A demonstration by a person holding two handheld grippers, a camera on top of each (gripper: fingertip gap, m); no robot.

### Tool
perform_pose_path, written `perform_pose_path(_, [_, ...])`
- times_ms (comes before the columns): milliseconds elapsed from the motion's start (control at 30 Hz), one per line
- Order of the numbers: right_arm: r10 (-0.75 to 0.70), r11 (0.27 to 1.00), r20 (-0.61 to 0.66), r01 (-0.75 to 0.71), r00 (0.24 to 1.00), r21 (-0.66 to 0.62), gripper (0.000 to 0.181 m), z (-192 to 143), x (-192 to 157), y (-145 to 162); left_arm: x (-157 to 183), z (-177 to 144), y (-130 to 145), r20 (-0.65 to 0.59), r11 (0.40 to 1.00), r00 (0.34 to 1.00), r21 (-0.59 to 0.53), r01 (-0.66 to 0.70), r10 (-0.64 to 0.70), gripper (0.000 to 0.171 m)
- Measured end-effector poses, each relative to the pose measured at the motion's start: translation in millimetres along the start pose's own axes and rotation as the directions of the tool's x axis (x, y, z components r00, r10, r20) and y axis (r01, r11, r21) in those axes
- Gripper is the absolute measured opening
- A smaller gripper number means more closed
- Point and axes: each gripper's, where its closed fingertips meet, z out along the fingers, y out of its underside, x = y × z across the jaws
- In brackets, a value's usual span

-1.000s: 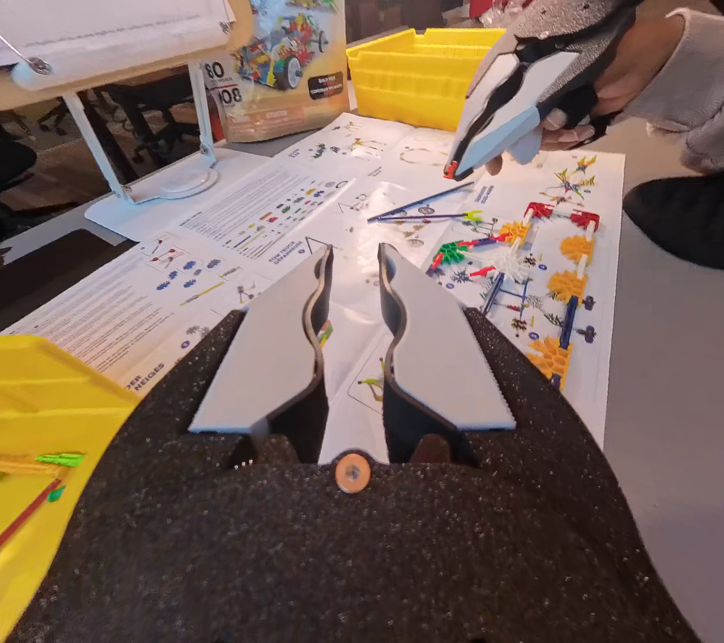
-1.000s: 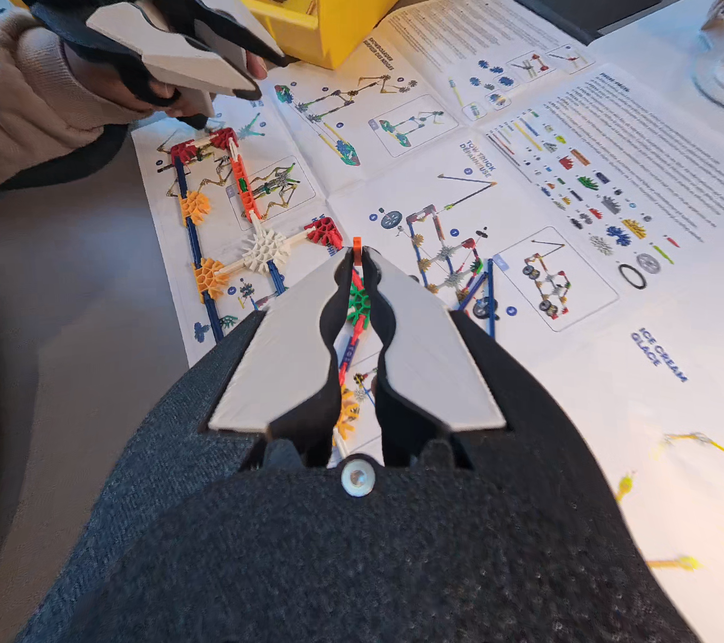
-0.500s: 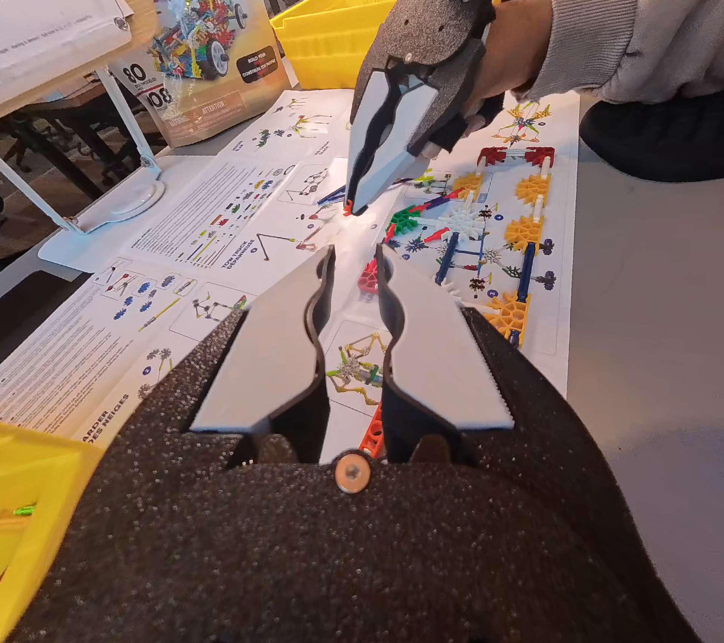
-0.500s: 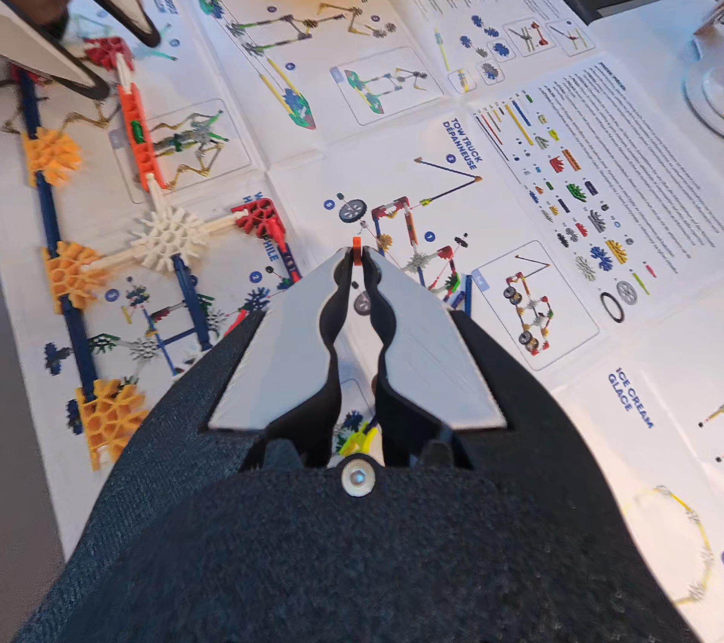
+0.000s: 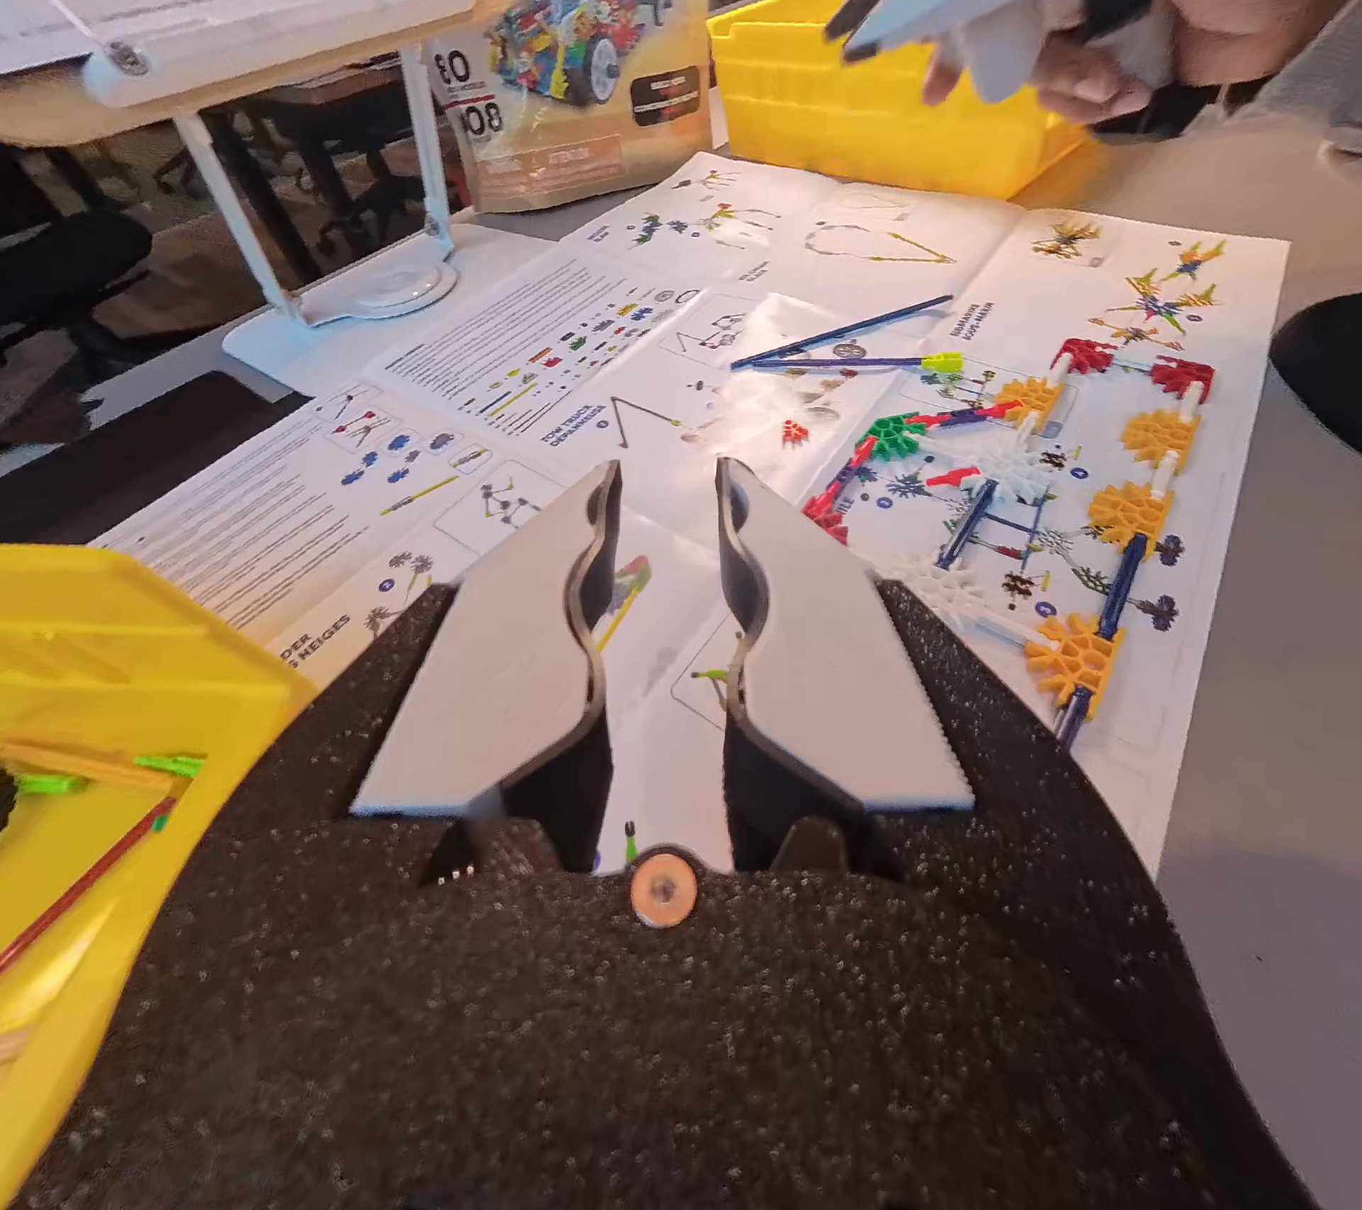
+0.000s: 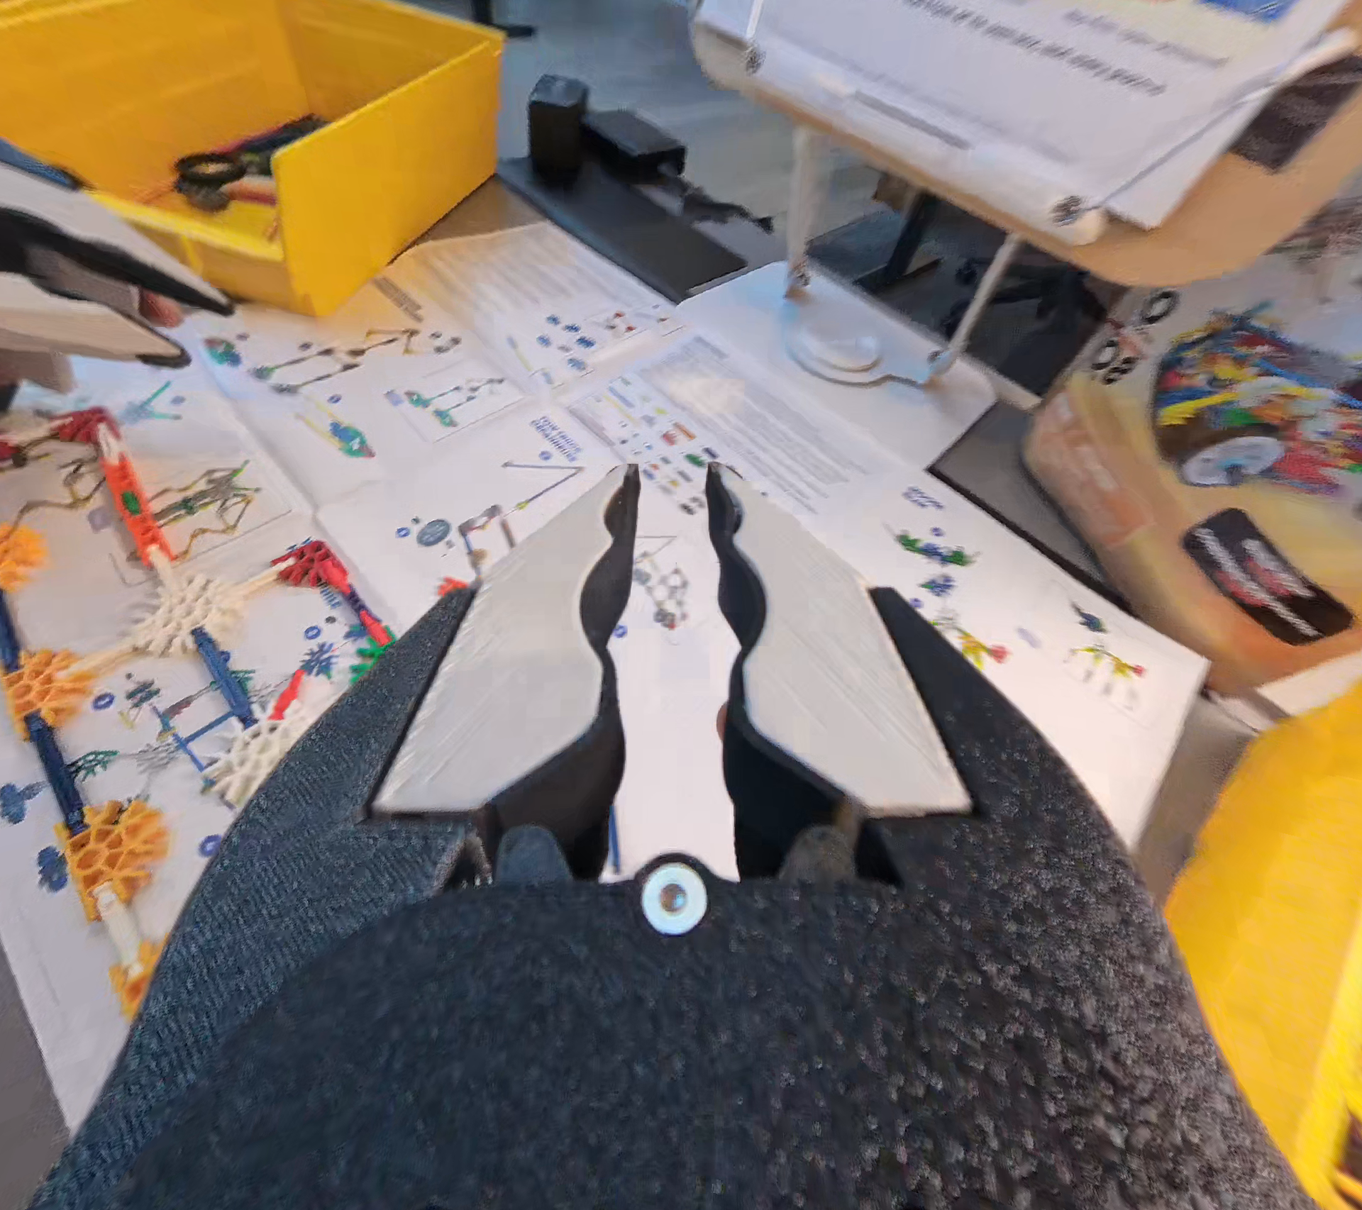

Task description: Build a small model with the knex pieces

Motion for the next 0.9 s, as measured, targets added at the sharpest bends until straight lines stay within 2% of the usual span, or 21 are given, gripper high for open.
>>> perform_pose_path(100, [0.056,0.996,-0.161,-0.043,0.985,0.081,0.017,-45,60,-20,-17,-2,3,0.066,0.999,0.997,-0.01,0.049,-0.049,0.027])
perform_pose_path(200, [0.096,0.995,-0.306,-0.083,0.947,0.055,0.017,-82,127,-17,-28,-5,6,0.11,0.997,0.991,-0.013,0.082,-0.08,0.029])
perform_pose_path(300, [0.105,0.99,-0.445,-0.137,0.89,-0.041,0.017,-104,202,8,-33,-5,8,0.128,0.995,0.987,-0.012,0.096,-0.094,0.029])
perform_pose_path(433, [0.113,0.945,-0.54,-0.259,0.834,-0.202,0.017,-108,285,68,-37,-5,7,0.146,0.995,0.984,-0.002,0.103,-0.102,0.029])
perform_pose_path(533, [0.171,0.884,-0.531,-0.367,0.83,-0.29,0.017,-93,317,116,-45,-9,8,0.197,0.996,0.976,-0.006,0.095,-0.092,0.029])
perform_pose_path(667, [0.192,0.817,-0.49,-0.415,0.85,-0.399,0.017,-66,334,164,-61,-19,10,0.289,0.997,0.954,-0.012,0.082,-0.075,0.029])
perform_pose_path(800, [0.175,0.753,-0.529,-0.46,0.83,-0.471,0.015,-58,355,192,-75,-31,14,0.363,0.996,0.928,-0.007,0.093,-0.084,0.028])
perform_pose_path(900, [0.193,0.672,-0.566,-0.528,0.802,-0.519,0.007,-64,363,208,-84,-39,16,0.402,0.995,0.911,0.002,0.096,-0.089,0.028])
